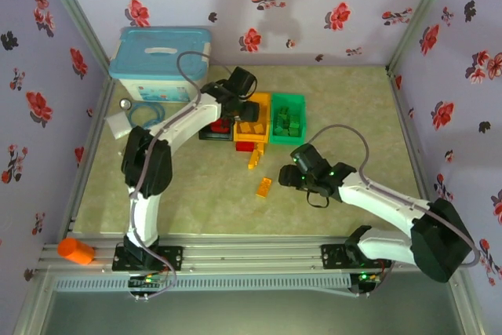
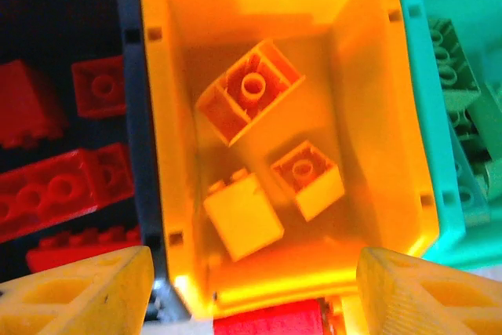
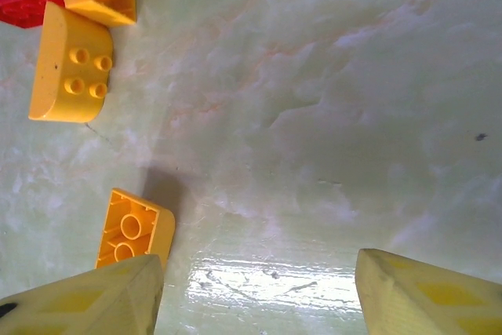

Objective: Sort the legos into containers by color
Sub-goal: Place the lego in the container, then pick up the lego from the bottom-center of the table.

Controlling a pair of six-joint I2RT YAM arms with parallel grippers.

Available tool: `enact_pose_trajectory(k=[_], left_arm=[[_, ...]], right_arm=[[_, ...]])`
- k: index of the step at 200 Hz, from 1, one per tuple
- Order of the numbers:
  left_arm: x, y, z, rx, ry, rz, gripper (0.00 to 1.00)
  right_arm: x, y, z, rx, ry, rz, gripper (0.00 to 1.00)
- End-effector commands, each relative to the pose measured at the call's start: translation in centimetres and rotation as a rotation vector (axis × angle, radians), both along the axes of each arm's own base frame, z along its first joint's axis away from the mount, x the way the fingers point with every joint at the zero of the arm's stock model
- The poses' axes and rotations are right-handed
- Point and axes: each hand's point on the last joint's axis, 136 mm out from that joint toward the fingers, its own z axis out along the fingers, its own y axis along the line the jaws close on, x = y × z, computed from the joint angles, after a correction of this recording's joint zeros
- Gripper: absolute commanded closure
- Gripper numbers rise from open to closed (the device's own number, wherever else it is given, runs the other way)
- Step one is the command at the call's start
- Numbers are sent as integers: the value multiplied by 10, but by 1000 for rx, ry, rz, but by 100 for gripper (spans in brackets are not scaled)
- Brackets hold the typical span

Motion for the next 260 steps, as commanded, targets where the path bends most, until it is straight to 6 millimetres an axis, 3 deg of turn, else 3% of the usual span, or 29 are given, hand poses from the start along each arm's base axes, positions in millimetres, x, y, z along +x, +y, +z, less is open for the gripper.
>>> enact_pose_trajectory(k=[1,43,91,157,195,220,260], left_arm=[[-16,7,38,-38,-86,-5,32],[-48,40,35,-52,-120,37,37],[-83,85,5,-33,-70,106,38],[-118,134,-24,-17,-30,181,40],[-130,145,-35,-10,-14,197,41],[-134,149,-37,-8,-13,202,42],[-139,154,-39,-12,-21,204,43]], right_arm=[[3,16,2,20,-2,8,34],[3,53,-6,20,23,76,35],[3,89,-20,-26,62,129,38],[-6,90,-49,-275,164,177,48],[-6,99,-48,-312,158,207,52],[-5,97,-48,-350,158,214,62],[4,100,-29,-367,113,234,72]])
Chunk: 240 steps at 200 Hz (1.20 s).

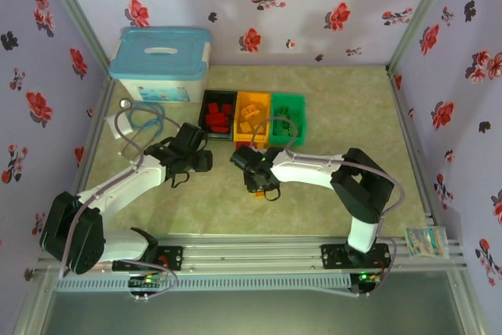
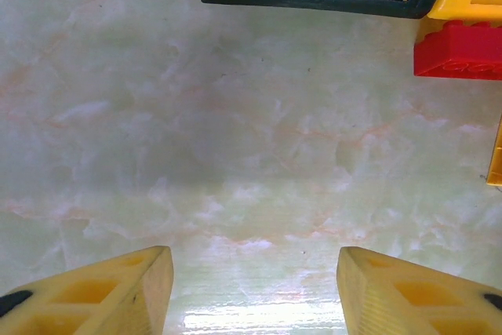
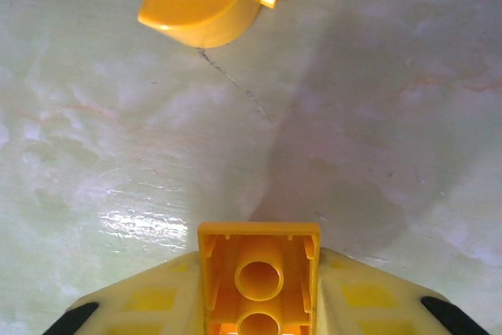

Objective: Sort the legos into containers by color
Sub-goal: Pick up the lego from the bottom-center of the table, then place the lego in the container.

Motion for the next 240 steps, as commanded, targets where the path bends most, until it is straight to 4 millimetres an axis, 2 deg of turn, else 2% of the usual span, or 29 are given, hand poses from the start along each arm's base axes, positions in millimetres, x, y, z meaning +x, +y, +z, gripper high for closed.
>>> enact_pose_trajectory(k=[1,25,51,79,108,131,148,185,191,196,200,209,214,222,240], left_arm=[[1,8,4,-9,-35,36,43],[-4,12,0,-12,-31,43,44],[-12,15,-4,-31,-31,52,46],[-24,18,-11,-60,-39,61,46],[-39,17,-22,-96,-29,62,47],[-49,14,-28,-112,-27,49,47],[-54,12,-30,-121,-26,45,47],[-55,7,-26,-128,-41,29,47],[-54,6,-24,-128,-43,27,47],[-54,5,-22,-130,-46,23,47],[-54,4,-21,-131,-48,20,47],[-53,1,-17,-134,-54,11,47],[-53,0,-16,-137,-57,8,47],[-52,-3,-13,-141,-64,-4,46],[-51,-14,-5,-157,-87,-49,46]], right_arm=[[7,-5,12,-63,-37,26,72],[16,1,28,-67,-63,48,72],[37,5,53,-39,-101,54,72],[70,11,89,8,-150,53,72],[112,13,111,53,-166,42,72],[146,12,118,84,-162,21,72],[168,12,114,87,-145,14,71],[212,8,114,61,-137,-13,71],[217,7,115,54,-140,-21,67],[222,5,119,48,-151,-29,60],[223,5,123,44,-157,-31,53],[225,5,130,45,-171,-33,29],[225,6,134,51,-178,-35,22],[224,7,140,60,-188,-36,17],[216,6,146,70,-205,-32,17]])
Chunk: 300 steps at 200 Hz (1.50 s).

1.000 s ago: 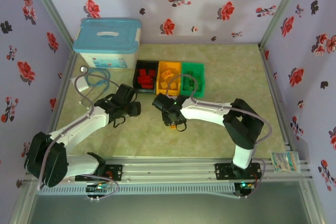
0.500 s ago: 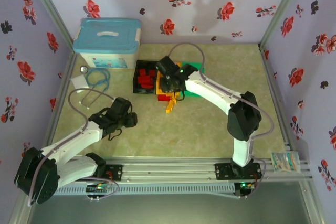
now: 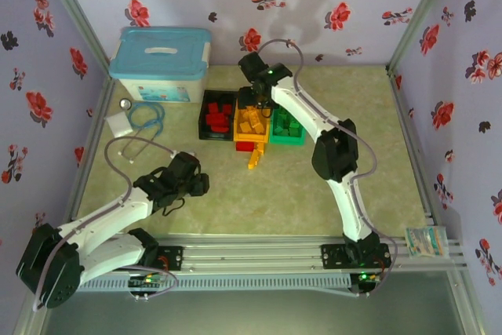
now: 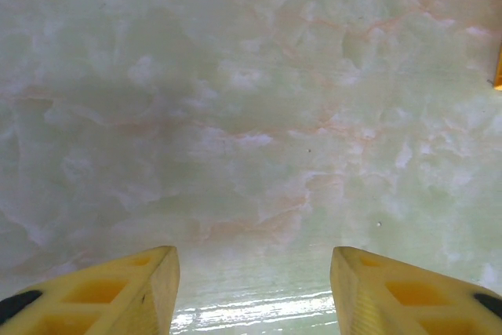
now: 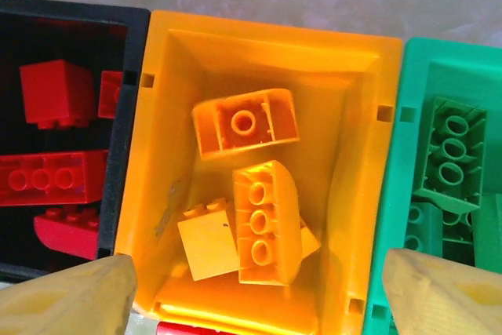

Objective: Sort the legos into containers by color
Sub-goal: Place the lego in the container, then pick up the lego from the center of the table.

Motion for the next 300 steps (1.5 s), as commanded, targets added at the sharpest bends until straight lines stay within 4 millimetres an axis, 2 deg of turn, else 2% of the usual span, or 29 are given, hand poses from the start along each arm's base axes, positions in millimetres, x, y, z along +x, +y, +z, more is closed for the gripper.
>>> enact_pose_trajectory(k=[1,33,59,119,166,202,262,300], left_arm=[[9,-18,25,-53,-69,-41,46],[13,-42,40,-105,-113,-118,43],[17,-64,43,-119,-96,-182,41],[33,-114,42,-87,-62,-303,40],[48,-138,30,-38,-16,-329,38],[59,-151,19,0,12,-345,38],[76,-171,-2,46,53,-367,41],[85,-181,-18,81,83,-373,42]], right_arm=[[-18,-5,25,-10,-21,15,17],[-43,-10,27,40,-47,17,17],[-67,-19,28,124,-75,1,17],[-113,-70,20,103,-100,-55,18],[-139,-111,4,89,-93,-127,18],[-157,-134,-4,100,-101,-175,18],[-185,-161,-22,102,-89,-224,19],[-195,-171,-26,112,-93,-245,20]])
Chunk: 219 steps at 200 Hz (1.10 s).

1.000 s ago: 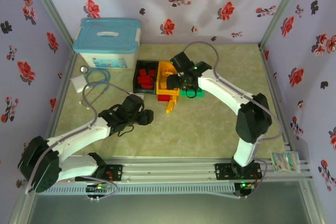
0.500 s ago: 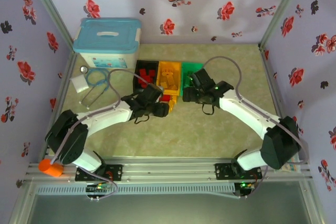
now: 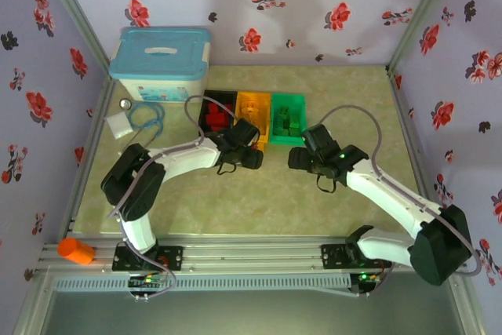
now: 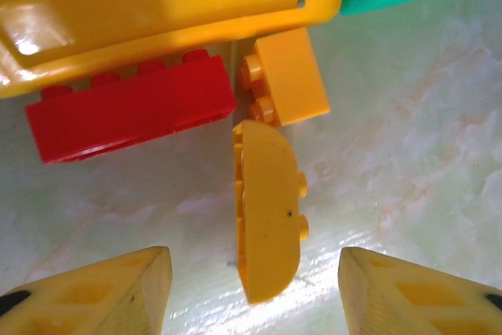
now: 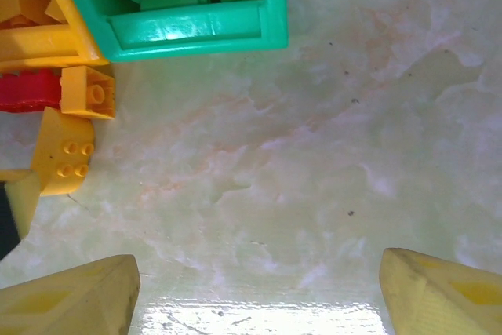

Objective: Sort the legos into containers by color
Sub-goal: Pick up the lego from the center of the table.

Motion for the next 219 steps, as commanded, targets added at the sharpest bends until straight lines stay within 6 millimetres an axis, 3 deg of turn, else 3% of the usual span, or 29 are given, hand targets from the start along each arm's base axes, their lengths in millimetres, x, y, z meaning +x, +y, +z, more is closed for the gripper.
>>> enact_pose_trajectory(k=[1,73,108,167,219], left_arm=[[2,-8,-6,36,16,-38,42],[6,-13,-35,96,61,-38,47],[4,-6,-38,134,55,-26,61],[8,-3,-6,131,-14,-21,73],[11,-4,44,75,-87,-19,75]], right_arm=[[-1,-11,1,8,-21,-53,20],[-6,-17,0,19,-26,-67,22],[-7,-16,-3,27,-25,-69,24],[-8,-16,-5,39,-24,-74,25],[-12,-18,-7,46,-21,-80,26]])
